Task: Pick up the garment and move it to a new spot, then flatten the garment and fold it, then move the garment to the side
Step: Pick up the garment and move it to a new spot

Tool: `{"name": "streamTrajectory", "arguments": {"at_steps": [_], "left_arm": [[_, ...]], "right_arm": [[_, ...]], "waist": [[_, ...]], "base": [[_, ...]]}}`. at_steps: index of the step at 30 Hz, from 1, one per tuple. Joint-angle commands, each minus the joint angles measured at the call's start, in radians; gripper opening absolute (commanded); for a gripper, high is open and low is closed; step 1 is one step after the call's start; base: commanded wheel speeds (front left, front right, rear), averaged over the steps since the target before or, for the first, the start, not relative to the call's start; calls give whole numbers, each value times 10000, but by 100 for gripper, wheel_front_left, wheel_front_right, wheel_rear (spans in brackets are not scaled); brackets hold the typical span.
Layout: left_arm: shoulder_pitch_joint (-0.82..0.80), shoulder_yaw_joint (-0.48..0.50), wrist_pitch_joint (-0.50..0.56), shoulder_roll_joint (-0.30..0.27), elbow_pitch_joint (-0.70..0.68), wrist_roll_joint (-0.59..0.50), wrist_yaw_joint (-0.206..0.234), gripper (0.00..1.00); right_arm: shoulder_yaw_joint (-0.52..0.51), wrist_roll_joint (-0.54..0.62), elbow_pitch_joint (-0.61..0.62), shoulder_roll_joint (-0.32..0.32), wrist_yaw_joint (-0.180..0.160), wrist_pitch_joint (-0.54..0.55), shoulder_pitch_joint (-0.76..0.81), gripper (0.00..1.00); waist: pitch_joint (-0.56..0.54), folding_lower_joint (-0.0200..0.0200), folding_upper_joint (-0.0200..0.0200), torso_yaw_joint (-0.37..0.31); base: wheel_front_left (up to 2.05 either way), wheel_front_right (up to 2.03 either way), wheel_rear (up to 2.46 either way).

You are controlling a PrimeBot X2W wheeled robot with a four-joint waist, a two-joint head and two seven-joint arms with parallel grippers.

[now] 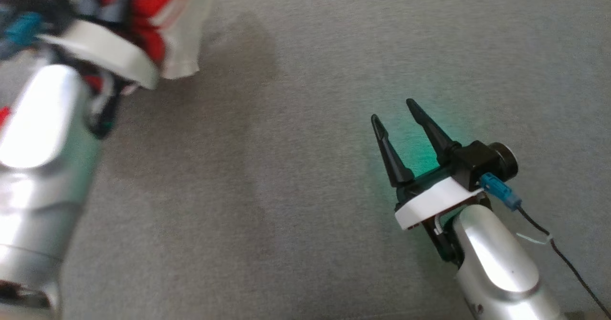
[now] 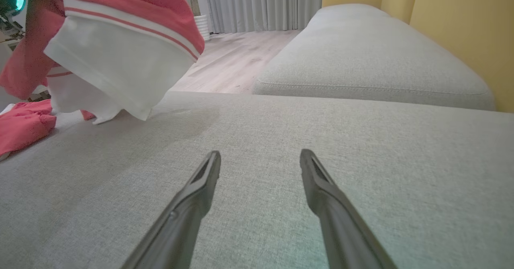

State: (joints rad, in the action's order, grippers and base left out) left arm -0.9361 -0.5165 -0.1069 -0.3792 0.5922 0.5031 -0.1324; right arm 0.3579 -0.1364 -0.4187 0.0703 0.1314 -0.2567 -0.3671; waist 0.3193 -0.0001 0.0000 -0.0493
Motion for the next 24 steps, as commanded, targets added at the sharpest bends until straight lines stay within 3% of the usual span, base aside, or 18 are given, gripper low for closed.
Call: {"name": "streamTrajectory", "arguments": {"at_steps": [1, 9, 18, 19, 20, 21, 24], "left_arm": [[-315, 119, -104, -207, -511, 104, 19, 0], [0, -1483, -423, 1135, -1141, 804, 18, 0], [914, -2527, -1300, 2206, -10, 1056, 18, 0], [1028, -2604, -1371, 2219, 129, 970, 19, 42], [1146, -2569, -1440, 2235, 246, 916, 27, 92], [1306, -2481, -1486, 2249, 369, 901, 67, 100], [1873, -1777, -1538, 2180, 301, 769, 465, 100]], "right_arm": [[271, -105, 302, -192, -7, -51, 84, 100], [895, -597, 409, -198, -7, -51, 119, 100], [1196, -912, 453, -199, -7, -51, 175, 100], [1195, -922, 447, -199, -7, -51, 197, 100], [1176, -934, 439, -199, -7, -51, 220, 100], [1139, -945, 425, -199, -7, -51, 251, 100], [983, -919, 385, -200, -7, -51, 373, 100]], "waist": [[-152, 1, 0, -260], [-495, 1, 0, -1386], [-786, 1, 0, -2176], [-805, 1, 0, -2189], [-825, 1, 0, -2185], [-857, 1, 0, -2163], [-978, 1, 0, -2001]], "base": [[0, 0, 0], [0, 0, 0], [0, 0, 0], [0, 0, 0], [0, 0, 0], [0, 0, 0], [0, 0, 0]]}}
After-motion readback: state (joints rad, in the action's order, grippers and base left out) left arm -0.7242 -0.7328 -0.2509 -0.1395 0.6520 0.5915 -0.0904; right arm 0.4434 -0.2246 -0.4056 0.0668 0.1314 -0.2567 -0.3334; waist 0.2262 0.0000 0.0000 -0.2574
